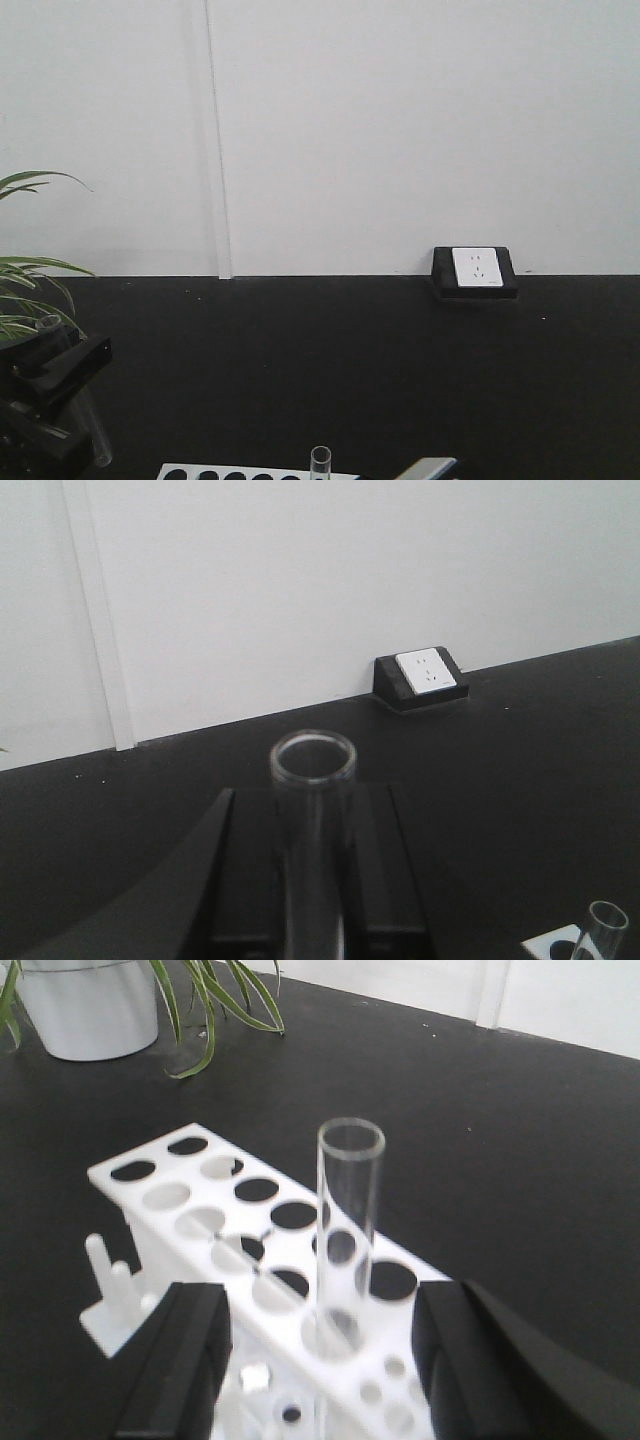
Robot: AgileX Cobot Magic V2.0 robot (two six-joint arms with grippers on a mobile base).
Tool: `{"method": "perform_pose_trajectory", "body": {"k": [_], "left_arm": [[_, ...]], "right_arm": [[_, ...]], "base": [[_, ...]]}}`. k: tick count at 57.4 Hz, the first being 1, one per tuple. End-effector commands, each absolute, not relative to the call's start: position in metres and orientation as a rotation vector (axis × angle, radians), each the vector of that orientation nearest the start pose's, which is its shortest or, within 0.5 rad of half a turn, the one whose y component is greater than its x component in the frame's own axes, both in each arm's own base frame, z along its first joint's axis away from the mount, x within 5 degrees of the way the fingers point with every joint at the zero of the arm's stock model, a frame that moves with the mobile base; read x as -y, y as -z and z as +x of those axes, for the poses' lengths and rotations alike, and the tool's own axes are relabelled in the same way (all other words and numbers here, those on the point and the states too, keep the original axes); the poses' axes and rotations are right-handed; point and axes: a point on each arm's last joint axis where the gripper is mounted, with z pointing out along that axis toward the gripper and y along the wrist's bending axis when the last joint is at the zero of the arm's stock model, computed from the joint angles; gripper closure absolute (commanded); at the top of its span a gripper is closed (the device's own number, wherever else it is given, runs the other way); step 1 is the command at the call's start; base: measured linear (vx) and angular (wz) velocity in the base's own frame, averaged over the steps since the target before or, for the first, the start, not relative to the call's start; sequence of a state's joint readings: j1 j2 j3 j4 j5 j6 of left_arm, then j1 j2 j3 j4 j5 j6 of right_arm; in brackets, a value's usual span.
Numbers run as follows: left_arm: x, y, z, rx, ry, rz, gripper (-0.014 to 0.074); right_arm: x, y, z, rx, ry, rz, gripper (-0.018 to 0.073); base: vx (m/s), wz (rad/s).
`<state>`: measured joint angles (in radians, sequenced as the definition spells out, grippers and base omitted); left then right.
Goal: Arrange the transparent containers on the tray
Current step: 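Grasp a second clear tube from the rack with the right gripper, lift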
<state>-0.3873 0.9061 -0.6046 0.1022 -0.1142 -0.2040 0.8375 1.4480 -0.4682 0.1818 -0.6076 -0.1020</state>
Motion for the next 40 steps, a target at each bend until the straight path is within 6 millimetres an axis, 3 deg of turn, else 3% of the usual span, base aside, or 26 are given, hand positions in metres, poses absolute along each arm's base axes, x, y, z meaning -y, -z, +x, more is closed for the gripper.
{"method": "perform_pose_trajectory", "body": {"k": [1,6,7,20,40], "left_arm": [[0.076,-0.352,0.179,-1.528,0.416,0.231,0.0486],[0.076,-0.352,0.179,-1.528,0.416,0.231,0.0486],[0.076,-0.352,0.179,-1.528,0.416,0.231,0.0486],[0.076,-0.352,0.179,-1.528,0.416,0.231,0.0486],[0.076,-0.352,0.179,-1.527,0.417,0.231,0.0486]], "right_arm": [[-0.205,-0.224,0.199,-1.634,-0.546,-0.607,0.0071],[-0.216,-0.223,0.209,-1.633,-0.546,-0.607,0.0071],[-0.227,-0.218,0.220,-1.650,-0.541,-0.596,0.0071],[-0.234,-0.209,0.227,-1.676,-0.528,-0.602,0.0102],[-0.231,-0.208,0.229,-1.697,-0.510,-0.543,0.0386]], "base": [[0.00,0.00],[0.00,0.00],[0.00,0.00],[0.00,0.00],[0.00,0.00]]}}
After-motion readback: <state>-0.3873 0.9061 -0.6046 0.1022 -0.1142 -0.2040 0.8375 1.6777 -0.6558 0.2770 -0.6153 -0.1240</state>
